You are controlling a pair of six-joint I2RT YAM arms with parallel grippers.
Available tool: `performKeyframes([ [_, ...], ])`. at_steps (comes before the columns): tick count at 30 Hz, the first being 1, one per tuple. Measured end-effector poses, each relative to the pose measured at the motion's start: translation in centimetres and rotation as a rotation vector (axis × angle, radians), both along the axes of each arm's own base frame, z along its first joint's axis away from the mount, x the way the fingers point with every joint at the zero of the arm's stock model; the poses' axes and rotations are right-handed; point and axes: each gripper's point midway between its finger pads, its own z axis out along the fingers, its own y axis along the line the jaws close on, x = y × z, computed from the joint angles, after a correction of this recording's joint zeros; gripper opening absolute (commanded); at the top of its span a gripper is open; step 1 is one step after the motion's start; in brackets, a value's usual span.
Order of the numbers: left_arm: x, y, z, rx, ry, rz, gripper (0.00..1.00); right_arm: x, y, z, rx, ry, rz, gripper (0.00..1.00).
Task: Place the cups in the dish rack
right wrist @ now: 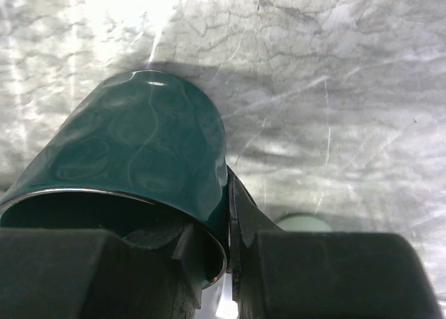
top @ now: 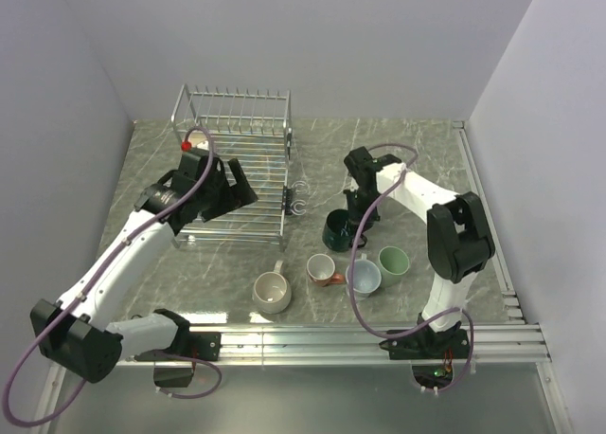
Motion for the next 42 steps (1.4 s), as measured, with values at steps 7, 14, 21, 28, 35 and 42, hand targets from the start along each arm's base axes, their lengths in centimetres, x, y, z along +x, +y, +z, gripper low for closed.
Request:
performKeyframes([
  [7,-0.1,-5.6,7.8,-0.325,-0.213,-0.209,0.95,5.2,3.9,9.7,0.166,-0.171,-0.011,0.0],
  [14,-1.8,-9.7,14.5,-0.62,-0.401,-0.435,0.98,4.1,12.9,24.1,0.91,-0.258,-0.015,0.0],
  [21,-3.0,-10.1,17.1,-0.703,-0.495,-0.494,0.99,0.9,16.1,32.2,1.438,-0.021,-0.022,0.0],
  [28,-4.2,-9.3,19.0,-0.722,-0.571,-0.495,0.99,-2.0,16.5,36.4,1.577,0.108,0.08,0.0],
  [35,-5.6,-8.8,22.0,-0.733,-0.657,-0.534,0.99,-3.8,17.5,36.0,1.57,0.202,0.103,0.0],
  [42,-5.5,-8.4,23.0,-0.738,-0.667,-0.527,0.99,-5.0,18.5,34.5,1.528,0.27,0.122,0.0],
])
